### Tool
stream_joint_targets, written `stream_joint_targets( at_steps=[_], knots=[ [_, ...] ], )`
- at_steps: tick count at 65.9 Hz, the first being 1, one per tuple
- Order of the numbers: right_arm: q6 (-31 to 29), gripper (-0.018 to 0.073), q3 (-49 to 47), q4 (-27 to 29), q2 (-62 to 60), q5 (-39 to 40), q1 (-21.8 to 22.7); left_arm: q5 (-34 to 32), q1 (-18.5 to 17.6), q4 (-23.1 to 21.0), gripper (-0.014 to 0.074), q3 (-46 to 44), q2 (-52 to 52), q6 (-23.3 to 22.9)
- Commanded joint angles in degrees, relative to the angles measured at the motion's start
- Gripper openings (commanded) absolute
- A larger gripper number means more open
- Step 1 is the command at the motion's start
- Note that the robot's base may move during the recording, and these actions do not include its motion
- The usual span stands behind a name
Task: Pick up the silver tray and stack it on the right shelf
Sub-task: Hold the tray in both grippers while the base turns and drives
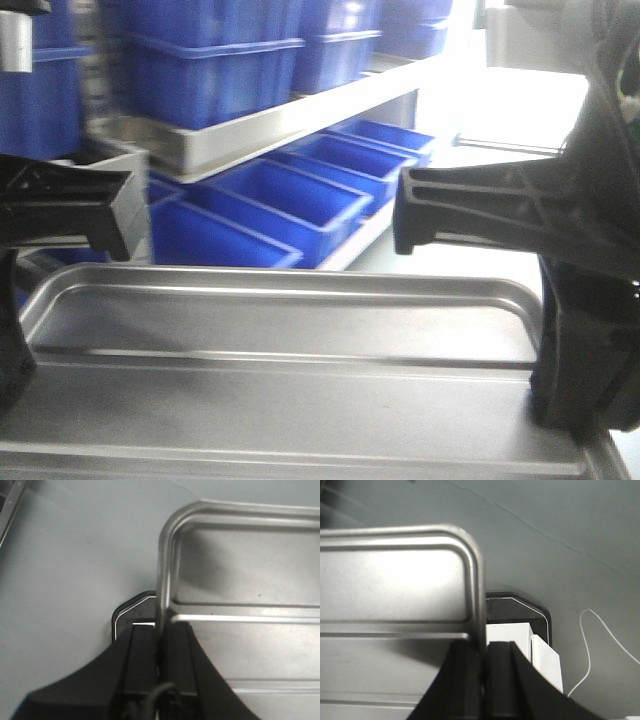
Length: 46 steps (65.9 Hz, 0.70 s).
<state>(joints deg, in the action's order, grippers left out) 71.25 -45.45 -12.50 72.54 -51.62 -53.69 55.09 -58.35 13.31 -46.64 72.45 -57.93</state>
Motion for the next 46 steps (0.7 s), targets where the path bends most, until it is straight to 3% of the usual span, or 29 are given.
stream_joint_targets(
  at_steps=[1,46],
  knots=[
    [0.0,0.0052,-1.2,-1.9,-1.8,-1.9,0.1,0.8,-0.4,1.2,-0.01,-1.2,-1.5,0.2],
    [0.0,0.0052,-1.2,-1.9,-1.8,-12.8,0.1,3.3,-0.4,1.2,-0.01,-1.2,-1.5,0.2]
  ],
)
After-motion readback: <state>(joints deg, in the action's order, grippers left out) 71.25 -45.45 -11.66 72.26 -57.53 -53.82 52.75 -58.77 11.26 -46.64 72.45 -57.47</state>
